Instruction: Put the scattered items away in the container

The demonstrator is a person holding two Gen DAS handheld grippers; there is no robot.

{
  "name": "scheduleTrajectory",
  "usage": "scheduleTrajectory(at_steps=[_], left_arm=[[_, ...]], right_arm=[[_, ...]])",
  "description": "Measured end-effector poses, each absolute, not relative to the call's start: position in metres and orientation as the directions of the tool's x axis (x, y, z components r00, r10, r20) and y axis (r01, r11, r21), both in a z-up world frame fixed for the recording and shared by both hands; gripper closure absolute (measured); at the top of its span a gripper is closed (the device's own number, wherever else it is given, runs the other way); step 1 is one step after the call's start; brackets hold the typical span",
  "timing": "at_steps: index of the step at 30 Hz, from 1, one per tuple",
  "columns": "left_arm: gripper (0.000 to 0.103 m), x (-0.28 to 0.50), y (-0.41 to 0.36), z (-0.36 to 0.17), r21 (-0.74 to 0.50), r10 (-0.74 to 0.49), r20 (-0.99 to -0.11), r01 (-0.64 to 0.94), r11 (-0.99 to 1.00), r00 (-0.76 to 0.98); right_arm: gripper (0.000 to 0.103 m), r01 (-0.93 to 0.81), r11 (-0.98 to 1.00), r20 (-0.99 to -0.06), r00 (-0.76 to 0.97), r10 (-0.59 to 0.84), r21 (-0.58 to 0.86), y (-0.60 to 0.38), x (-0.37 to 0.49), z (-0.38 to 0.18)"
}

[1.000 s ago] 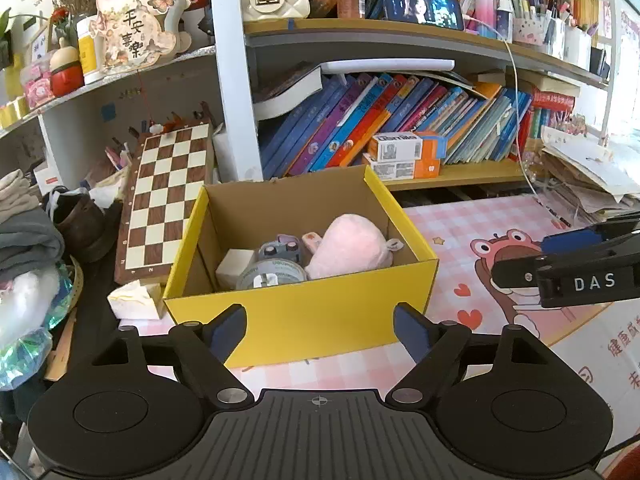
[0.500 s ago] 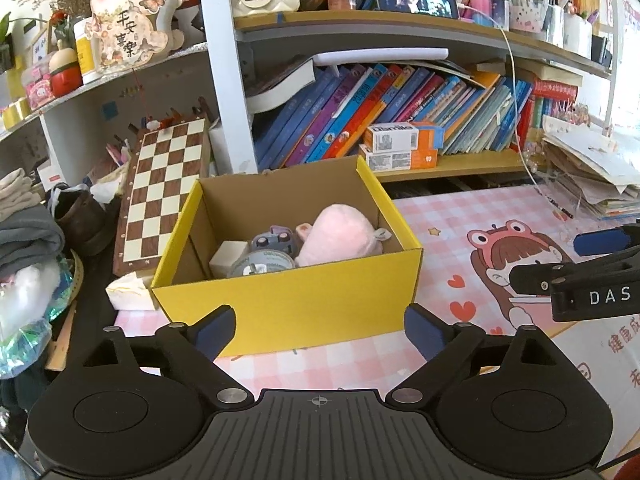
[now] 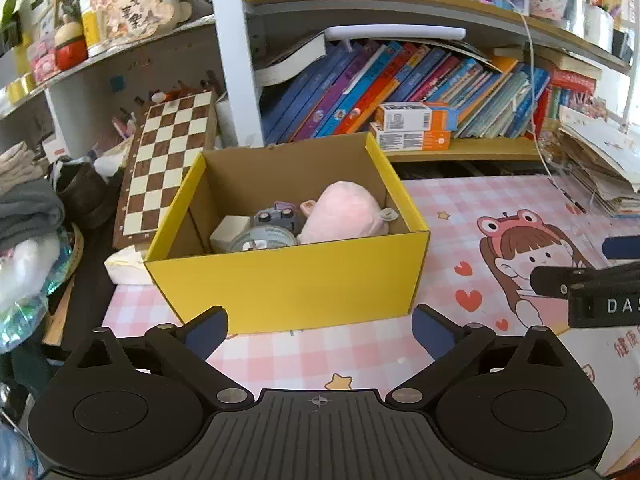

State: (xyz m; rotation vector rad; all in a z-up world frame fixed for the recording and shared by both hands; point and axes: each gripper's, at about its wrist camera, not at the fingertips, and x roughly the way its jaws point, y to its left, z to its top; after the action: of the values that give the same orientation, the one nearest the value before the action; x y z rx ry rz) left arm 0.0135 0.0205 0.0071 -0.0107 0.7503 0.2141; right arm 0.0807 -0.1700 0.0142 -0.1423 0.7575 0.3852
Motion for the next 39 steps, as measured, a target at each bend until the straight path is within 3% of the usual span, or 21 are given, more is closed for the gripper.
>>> scheduleTrajectory(at_steps=[39], left_arm=[[0.001, 0.0180, 0.0169, 0.0045, 0.042, 0.167, -0.689, -0.191, 0.981, 0.705]], right_arm=[[0.002, -0.395, 0.919, -0.699, 0.658, 0.280, -0.004, -0.1693, 0.0817, 0.0098]])
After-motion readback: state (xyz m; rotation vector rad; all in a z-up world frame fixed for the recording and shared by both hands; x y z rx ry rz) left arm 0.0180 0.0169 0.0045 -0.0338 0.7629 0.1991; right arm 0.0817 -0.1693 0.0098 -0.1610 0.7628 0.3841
